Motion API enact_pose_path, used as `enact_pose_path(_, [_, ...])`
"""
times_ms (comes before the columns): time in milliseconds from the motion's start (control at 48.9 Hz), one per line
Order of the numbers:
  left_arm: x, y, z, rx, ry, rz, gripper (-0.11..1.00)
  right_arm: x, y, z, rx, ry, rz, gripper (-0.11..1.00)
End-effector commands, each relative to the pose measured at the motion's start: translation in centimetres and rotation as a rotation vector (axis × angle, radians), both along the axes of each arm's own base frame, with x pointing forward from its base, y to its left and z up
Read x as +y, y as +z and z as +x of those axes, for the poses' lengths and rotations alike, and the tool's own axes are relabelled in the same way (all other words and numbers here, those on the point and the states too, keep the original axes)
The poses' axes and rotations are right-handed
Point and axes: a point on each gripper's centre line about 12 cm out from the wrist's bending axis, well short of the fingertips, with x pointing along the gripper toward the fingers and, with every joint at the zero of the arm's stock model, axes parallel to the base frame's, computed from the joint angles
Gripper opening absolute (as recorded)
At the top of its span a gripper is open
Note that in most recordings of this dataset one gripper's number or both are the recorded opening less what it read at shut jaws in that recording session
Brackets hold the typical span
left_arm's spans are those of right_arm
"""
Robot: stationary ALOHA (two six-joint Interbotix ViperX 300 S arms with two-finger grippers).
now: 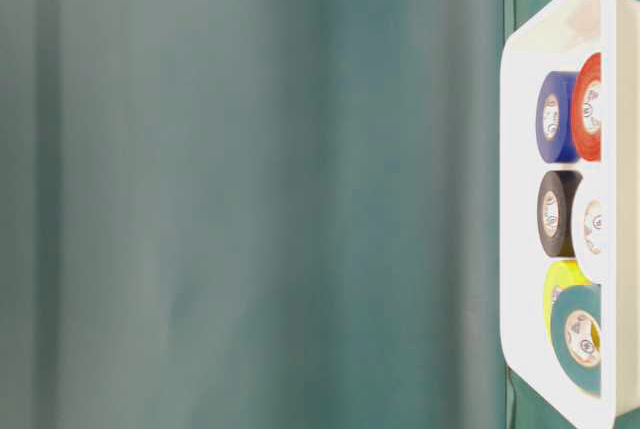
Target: Put the tape into the white case with the right arm.
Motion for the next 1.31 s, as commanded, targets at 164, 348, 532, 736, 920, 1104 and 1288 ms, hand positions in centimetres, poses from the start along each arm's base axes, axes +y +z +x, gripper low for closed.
enact_pose_path(164, [0.0,0.2,0.1,-0.005,0.001,0.003,0.01,-0.2,0.8,0.0,-0.025,-0.012,-0.016,0.63])
enact_pose_path(348, [0.0,0.0,0.1,-0.005,0.002,-0.001,0.01,-0.3,0.9,-0.3,-0.043,-0.029,-0.019,0.63])
enact_pose_path(532, [0.0,-0.5,-0.1,0.009,0.001,0.003,0.01,-0.3,0.9,-0.7,-0.070,-0.034,-0.023,0.64])
enact_pose_path(736, [0.0,-0.5,-0.6,-0.026,0.000,0.007,0.01,-0.3,0.6,-0.8,-0.072,-0.029,-0.023,0.64])
enact_pose_path(920, [0.0,-0.8,-0.8,-0.040,0.000,0.005,0.01,-0.3,0.6,-0.8,-0.075,-0.028,-0.023,0.64])
enact_pose_path(1104, [0.0,-0.8,-0.8,-0.038,0.000,0.007,0.01,-0.3,0.6,-0.8,-0.075,-0.028,-0.023,0.64])
enact_pose_path(1288, [0.0,-0.8,-0.8,-0.040,0.000,0.005,0.01,-0.3,0.5,-0.8,-0.073,-0.028,-0.023,0.64])
